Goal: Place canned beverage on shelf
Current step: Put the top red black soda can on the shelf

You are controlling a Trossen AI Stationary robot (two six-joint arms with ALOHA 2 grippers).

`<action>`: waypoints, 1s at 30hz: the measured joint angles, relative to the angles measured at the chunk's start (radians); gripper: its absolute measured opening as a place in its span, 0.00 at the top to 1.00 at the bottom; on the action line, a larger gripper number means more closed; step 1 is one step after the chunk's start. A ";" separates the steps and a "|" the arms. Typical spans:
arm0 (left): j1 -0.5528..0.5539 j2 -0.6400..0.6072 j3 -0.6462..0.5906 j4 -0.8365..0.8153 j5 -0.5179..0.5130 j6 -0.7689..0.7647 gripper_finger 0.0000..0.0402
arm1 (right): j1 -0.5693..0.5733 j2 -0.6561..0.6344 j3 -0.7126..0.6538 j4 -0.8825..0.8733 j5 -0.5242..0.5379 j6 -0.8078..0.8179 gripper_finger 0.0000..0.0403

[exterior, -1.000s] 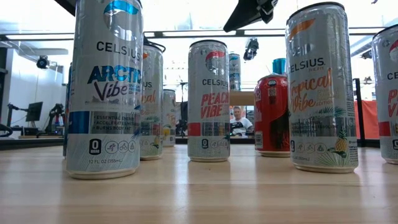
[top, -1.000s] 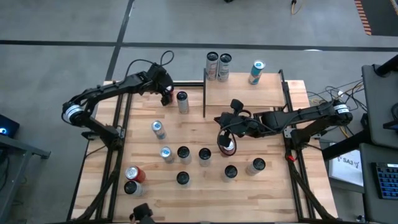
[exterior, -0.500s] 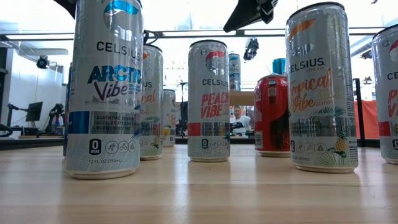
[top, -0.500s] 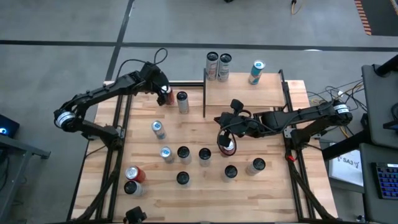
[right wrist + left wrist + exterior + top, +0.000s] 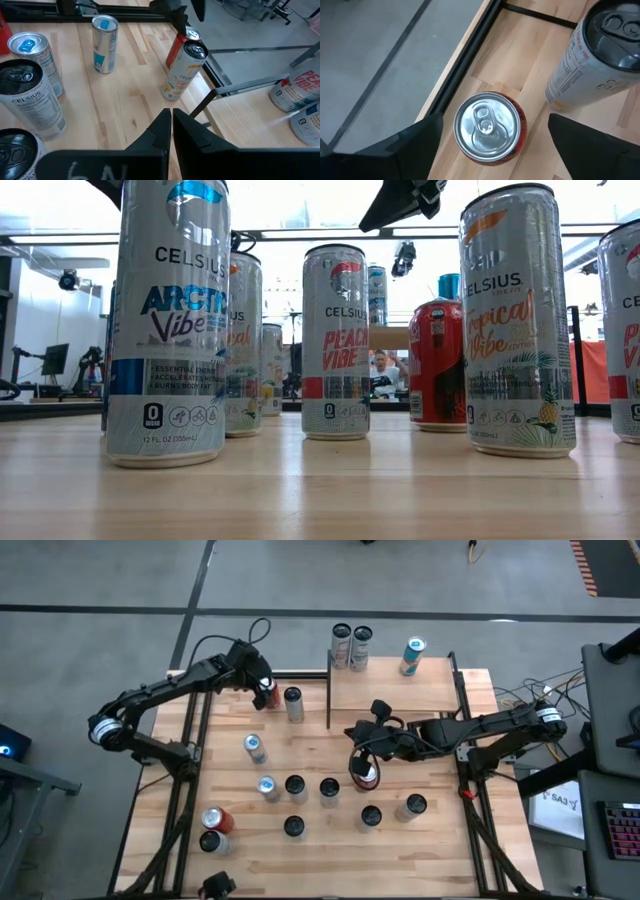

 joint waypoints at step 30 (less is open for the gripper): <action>0.004 0.004 -0.014 0.019 -0.087 -0.342 0.10 | 0.000 0.000 -0.002 0.005 0.000 0.006 0.98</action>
